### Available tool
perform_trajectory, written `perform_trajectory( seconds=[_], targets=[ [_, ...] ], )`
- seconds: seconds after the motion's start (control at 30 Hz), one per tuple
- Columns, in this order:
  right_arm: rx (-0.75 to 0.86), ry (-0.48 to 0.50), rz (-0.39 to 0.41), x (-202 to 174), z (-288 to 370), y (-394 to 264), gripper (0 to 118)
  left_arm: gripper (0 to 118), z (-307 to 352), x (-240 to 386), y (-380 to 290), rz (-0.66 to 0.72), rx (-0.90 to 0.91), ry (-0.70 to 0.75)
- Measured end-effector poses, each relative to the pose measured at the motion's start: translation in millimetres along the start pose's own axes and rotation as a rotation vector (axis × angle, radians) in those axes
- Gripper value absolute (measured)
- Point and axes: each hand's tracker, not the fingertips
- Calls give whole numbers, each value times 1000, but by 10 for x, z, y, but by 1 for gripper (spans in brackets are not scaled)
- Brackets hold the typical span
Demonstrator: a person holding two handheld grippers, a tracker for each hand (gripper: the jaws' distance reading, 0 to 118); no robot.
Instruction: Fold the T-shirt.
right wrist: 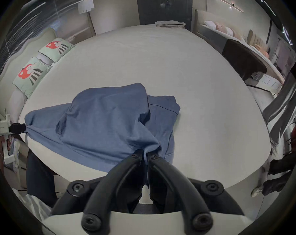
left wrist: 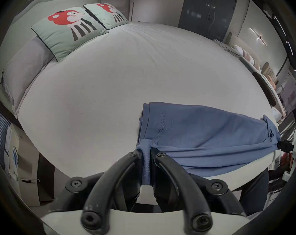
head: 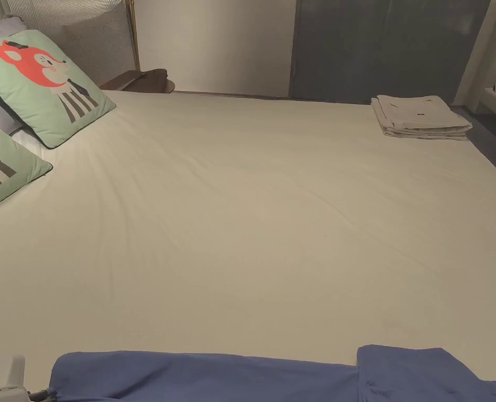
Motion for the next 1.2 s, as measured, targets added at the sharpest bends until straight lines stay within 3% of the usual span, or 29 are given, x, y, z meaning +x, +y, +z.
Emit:
perform_trajectory(
  seconds=[0.1,0.17,0.2,0.23,0.27,0.3,0.33,0.37,0.57,0.63,0.67,0.7,0.73,0.77,0.8,1.0,1.13,1.17,1.2],
  targets=[
    [1,-15,12,-28,-37,8,4,6,-39,-43,-49,11,-3,-6],
    [7,-19,16,-43,-56,-11,6,27,-43,-46,-58,20,3,-4],
    [16,-21,16,-48,-14,-15,22,55,-27,-35,-63,18,13,11],
    [32,-21,13,-52,23,-21,44,76,3,-21,-72,9,30,32],
    [64,-23,13,-61,74,-19,68,87,40,-30,-70,3,63,56],
    [102,-34,13,-68,113,-9,76,92,83,-35,-61,13,99,46],
    [155,-61,-3,-50,158,5,76,92,166,-28,-42,35,163,21],
    [216,-69,-10,-69,225,33,91,100,253,-6,-23,52,223,-2],
    [596,-108,-2,-450,603,350,92,101,712,275,211,64,562,-122],
    [692,-110,-13,-577,638,419,84,90,813,376,275,53,630,-155],
    [732,-84,-26,-649,668,451,69,73,864,427,303,46,659,-167],
    [762,-55,-32,-710,687,476,40,43,902,468,323,39,685,-182],
    [791,-50,-40,-751,638,513,20,19,928,511,348,37,700,-184],
    [820,-54,-37,-832,638,539,9,5,958,579,361,38,705,-190],
    [840,-67,-24,-898,631,557,0,1,974,592,370,37,723,-210],
    [881,-16,9,-1244,596,672,0,0,960,556,463,41,680,-304],
    [863,12,11,-1373,529,702,0,2,696,128,521,174,550,-409],
    [858,14,13,-1392,511,700,0,8,598,-10,541,208,489,-444],
    [847,20,12,-1401,493,701,0,29,498,-145,534,237,440,-461]
  ],
)
